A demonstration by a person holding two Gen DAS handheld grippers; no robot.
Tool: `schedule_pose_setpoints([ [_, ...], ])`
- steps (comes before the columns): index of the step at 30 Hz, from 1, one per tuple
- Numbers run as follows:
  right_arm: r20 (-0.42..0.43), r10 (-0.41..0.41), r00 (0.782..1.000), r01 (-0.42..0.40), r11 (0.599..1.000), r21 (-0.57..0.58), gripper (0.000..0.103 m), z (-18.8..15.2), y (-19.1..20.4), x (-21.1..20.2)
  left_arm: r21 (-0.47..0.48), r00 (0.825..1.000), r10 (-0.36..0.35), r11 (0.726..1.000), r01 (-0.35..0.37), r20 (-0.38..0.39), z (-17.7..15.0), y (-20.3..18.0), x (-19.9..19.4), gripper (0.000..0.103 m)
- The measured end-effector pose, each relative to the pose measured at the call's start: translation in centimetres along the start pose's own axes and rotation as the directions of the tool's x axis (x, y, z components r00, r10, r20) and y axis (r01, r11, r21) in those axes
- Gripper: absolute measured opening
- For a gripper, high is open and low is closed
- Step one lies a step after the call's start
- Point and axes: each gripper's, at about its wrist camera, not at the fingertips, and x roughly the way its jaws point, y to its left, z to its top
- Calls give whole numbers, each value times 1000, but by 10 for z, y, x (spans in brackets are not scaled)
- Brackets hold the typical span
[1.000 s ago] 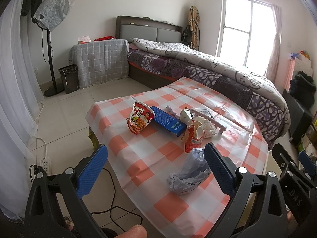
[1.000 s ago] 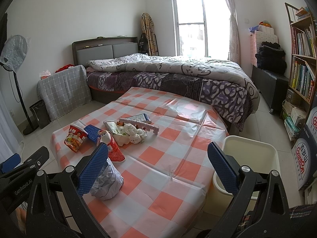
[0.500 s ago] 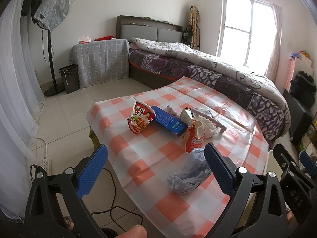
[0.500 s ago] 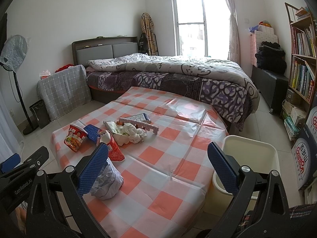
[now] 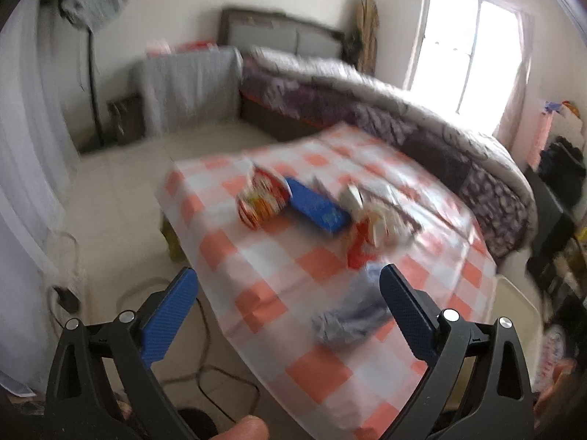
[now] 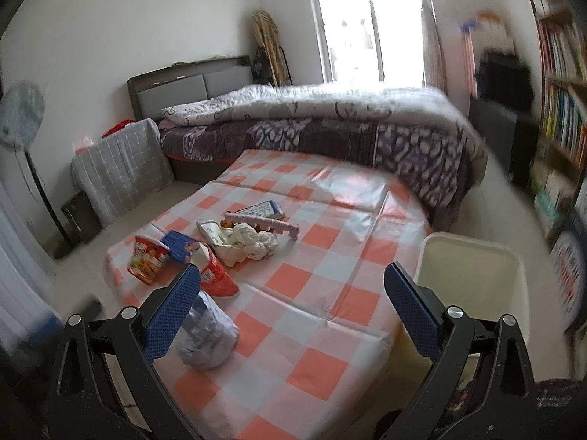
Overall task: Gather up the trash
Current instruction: 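Grasp the blue plastic bag with the left tool while the right tool grasps the red wrapper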
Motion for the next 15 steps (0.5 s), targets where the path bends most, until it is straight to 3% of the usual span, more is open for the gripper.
schedule_pose_setpoints([
  [4,-82,60,995,-52,994,98,96,26,-19,19,104,994,-27,994,38,-103,-15,-13,22,96],
  [9,-261,162,952,-117,977,180,96,53,-35,61,208,976,-42,974,87,-214,-26,-40,54,96],
  [15,-314,194,929,-140,973,185,96,60,-37,98,244,959,-85,958,154,-271,-14,-67,82,96],
])
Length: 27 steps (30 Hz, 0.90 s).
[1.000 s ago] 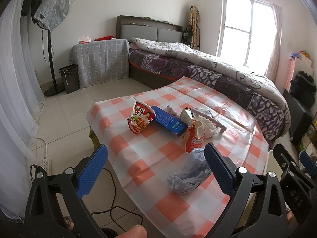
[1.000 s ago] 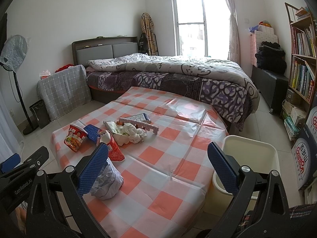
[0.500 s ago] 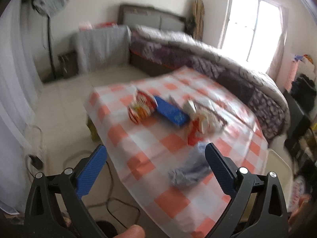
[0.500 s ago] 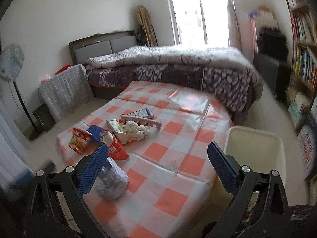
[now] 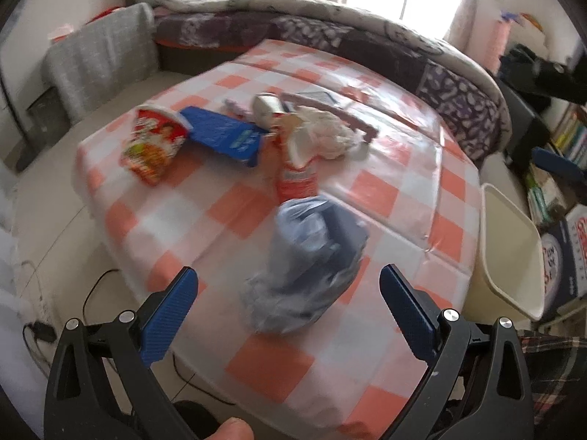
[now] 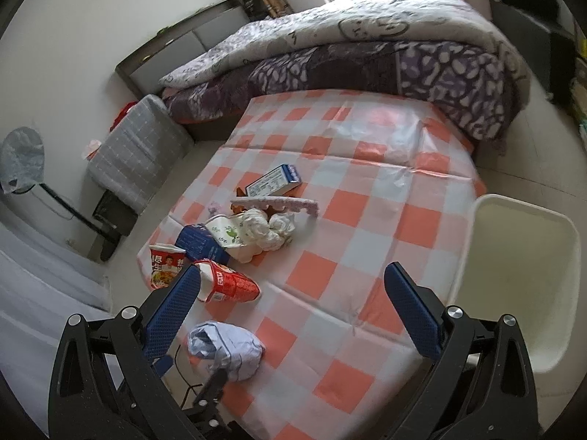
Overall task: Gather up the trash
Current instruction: 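Grasp the blue plastic bag with the left tool while the right tool grasps the red wrapper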
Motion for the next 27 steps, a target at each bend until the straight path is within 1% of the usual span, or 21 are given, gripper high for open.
schedule_pose_setpoints([
  [2,-43,10,999,-10,1000,1,96,1,-2,16,29,1000,10,1000,-10,-7,6,-7,10,96],
  [4,-85,-7,996,6,1000,-12,96,1,-2,28,49,998,53,997,-52,-15,10,-10,21,96],
  [5,-96,-22,995,21,1000,-19,96,0,0,34,55,997,69,996,-68,-19,10,-8,25,93],
  [6,-95,-23,995,20,999,-32,96,0,2,37,55,998,60,997,-59,-18,9,-6,27,81],
  [7,-90,-24,996,19,998,-58,96,1,8,39,48,1000,20,999,-19,-17,9,-1,26,69],
  [8,-83,-29,996,22,996,-81,96,1,11,41,35,1000,-6,999,6,-16,9,4,23,62],
  [9,-81,-38,996,29,994,-110,96,0,16,45,28,1000,-24,999,25,-10,11,7,20,46],
  [10,-83,-48,995,36,991,-132,96,-1,21,49,30,999,-41,999,41,-5,12,10,16,34],
  [11,-90,-57,994,43,988,-151,96,-3,25,54,30,999,-54,998,54,-2,13,12,12,31],
  [14,-119,-46,992,23,982,-186,96,-8,38,67,2,997,-83,997,83,-4,13,26,5,26],
  [19,-98,-69,993,35,948,-315,96,-20,68,79,-104,992,-122,987,123,12,16,59,-4,23],
  [22,-88,-88,992,48,922,-385,95,-27,84,88,-150,993,-108,982,114,52,21,77,-16,23],
  [27,-85,-113,990,59,876,-478,88,-38,108,105,-212,990,-62,973,87,123,31,103,-39,23],
])
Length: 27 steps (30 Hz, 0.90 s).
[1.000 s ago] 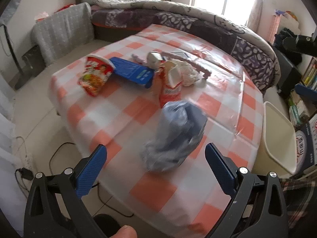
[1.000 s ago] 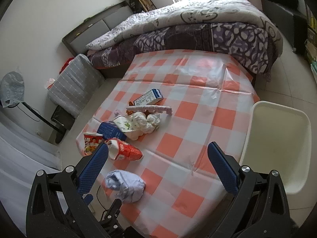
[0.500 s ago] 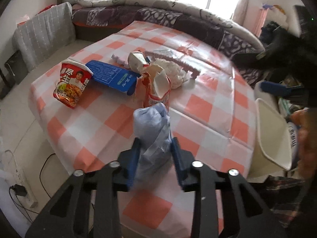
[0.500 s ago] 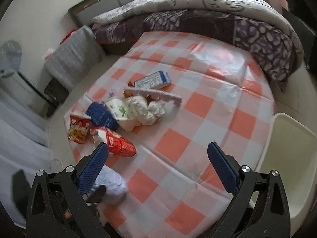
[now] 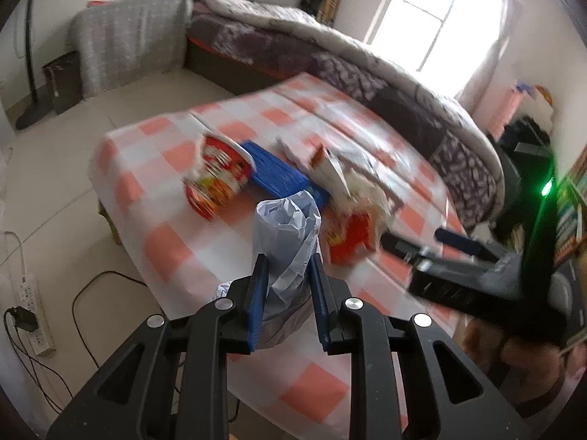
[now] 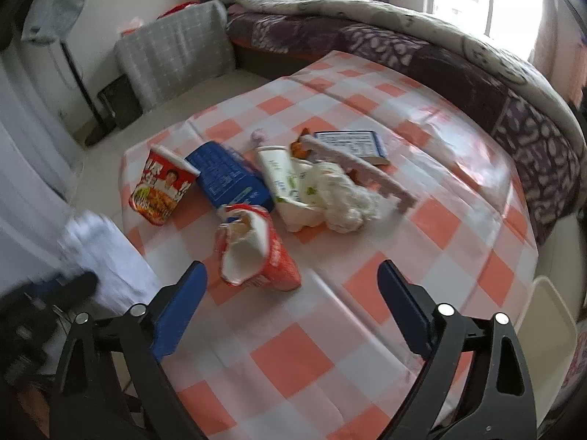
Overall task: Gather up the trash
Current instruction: 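Grasp the blue plastic bag with the left tool while the right tool grasps the red wrapper, then carry the red wrapper to the white bin and release it with the right tool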
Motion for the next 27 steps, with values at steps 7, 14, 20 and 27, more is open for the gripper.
schedule_pose_setpoints([
  [7,-57,1,998,-3,999,-42,51,3,20,26,-35,999,35,999,-35,5,5,13,2,23],
  [14,-30,10,999,-10,1000,9,26,6,18,21,-20,999,35,999,-35,15,3,12,2,24],
  [20,21,8,1000,-9,999,43,23,9,6,3,-10,999,26,1000,-26,35,3,4,-3,24],
  [27,83,-2,997,-5,997,80,23,7,-11,-22,12,999,16,1000,-17,44,1,-9,-4,24],
])
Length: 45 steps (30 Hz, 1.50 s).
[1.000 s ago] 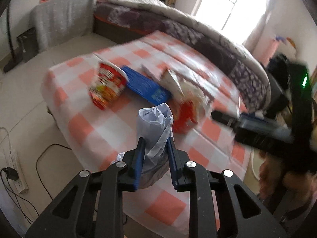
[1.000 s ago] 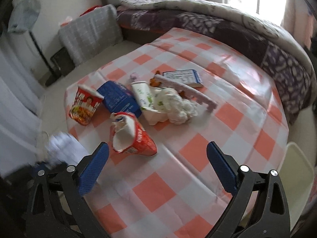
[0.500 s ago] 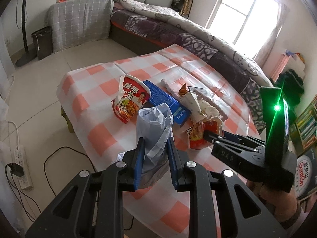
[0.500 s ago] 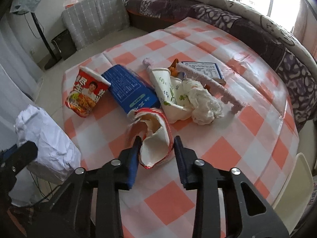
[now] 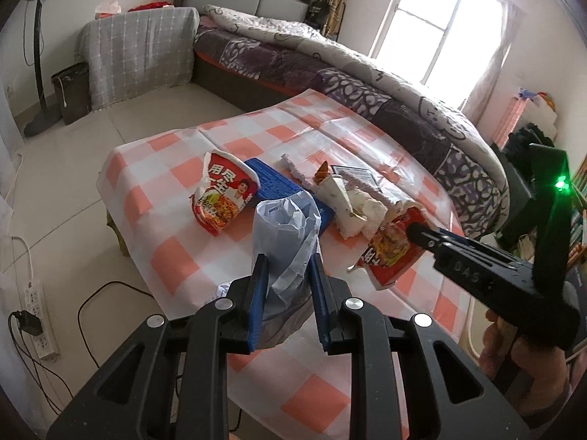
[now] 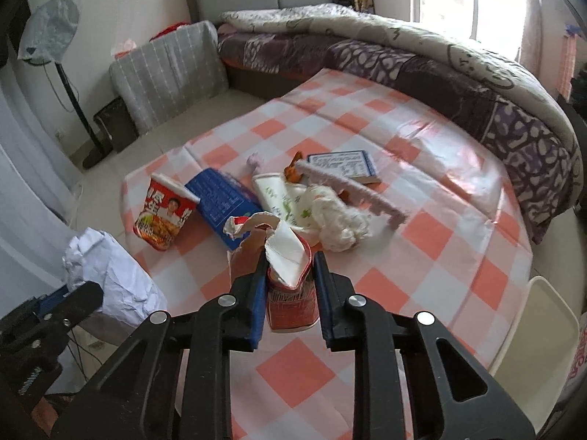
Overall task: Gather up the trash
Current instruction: 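Carry the red wrapper to the white bin and release it with the right tool, then lower the blue plastic bag into the white bin and open the left tool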
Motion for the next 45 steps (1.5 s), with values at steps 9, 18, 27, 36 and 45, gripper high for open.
schedule_pose_setpoints([
  [9,50,-48,998,44,997,66,23,-2,-40,-29,51,999,-34,998,34,-4,-4,-29,4,24],
  [18,74,-152,986,133,968,215,23,-13,-109,-67,122,997,-71,990,74,-28,-12,-66,12,24],
  [27,-35,-303,952,293,877,382,24,-43,-195,-95,211,991,-124,969,132,-54,-23,-116,19,24],
  [36,-56,-440,896,396,735,551,74,-75,-269,-133,286,960,-247,918,275,-131,-40,-188,23,24],
  [45,24,-494,869,347,644,682,79,-86,-304,-173,333,916,-318,860,387,-243,-61,-276,40,24],
])
